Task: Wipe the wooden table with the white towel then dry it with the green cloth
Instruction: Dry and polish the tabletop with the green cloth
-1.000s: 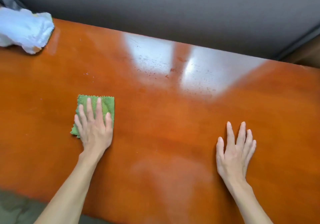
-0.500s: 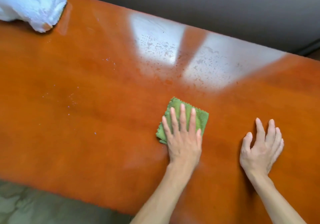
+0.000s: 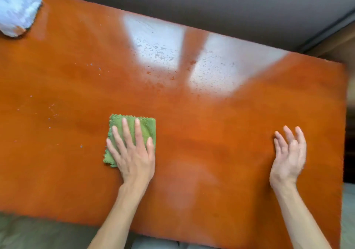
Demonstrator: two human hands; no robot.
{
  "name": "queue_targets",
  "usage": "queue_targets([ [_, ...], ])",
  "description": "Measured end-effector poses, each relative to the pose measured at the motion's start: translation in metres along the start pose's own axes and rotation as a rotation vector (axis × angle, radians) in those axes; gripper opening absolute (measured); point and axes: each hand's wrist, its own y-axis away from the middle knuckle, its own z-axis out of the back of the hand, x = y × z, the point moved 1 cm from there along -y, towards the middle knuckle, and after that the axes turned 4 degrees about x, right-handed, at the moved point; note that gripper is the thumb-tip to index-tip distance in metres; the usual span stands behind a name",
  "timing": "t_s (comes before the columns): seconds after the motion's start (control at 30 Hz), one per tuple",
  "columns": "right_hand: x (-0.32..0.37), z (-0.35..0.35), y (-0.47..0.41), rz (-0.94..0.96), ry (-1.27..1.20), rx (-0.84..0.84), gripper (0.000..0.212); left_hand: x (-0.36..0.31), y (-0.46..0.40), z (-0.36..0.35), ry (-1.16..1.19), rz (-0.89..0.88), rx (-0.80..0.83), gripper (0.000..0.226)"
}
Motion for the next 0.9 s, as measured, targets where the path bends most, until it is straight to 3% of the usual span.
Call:
queue_targets([
  [0.07,0.01,0.017,-0.006,-0.136,-0.197,-0.115,0.039,-0.033,-0.022,0.004,0.029,0.044,0.002,0.064],
  [0.13,0.012,0.032,-0.008,-0.203,-0.239,-0.174,0.043,-0.083,-0.031,0.003,0.037,-0.011,0.022,0.064],
  [0.3,0.008,0.042,-0.003,-0.241,-0.192,-0.186,0.035,-0.236,0.006,-0.023,-0.025,-0.374,0.275,0.062],
  [0.4,0.007,0.041,0.0,-0.199,-0.104,-0.144,0.031,-0.287,0.068,-0.057,-0.07,-0.578,0.348,0.071],
  [0.57,0.021,0.064,-0.003,-0.128,0.056,-0.173,0.029,-0.236,0.16,-0.085,-0.236,-0.793,0.313,0.079],
  [0.67,0.02,0.064,0.01,-0.112,0.219,-0.08,0.032,-0.186,0.169,-0.082,-0.238,-0.825,0.243,0.088],
  [0.83,0.001,0.023,0.058,-0.047,0.497,0.022,0.034,-0.085,0.119,-0.045,-0.086,-0.604,0.203,0.067],
  [0.9,-0.007,-0.013,0.09,0.092,0.632,0.116,0.037,-0.032,0.093,-0.027,-0.081,-0.505,0.184,0.065],
])
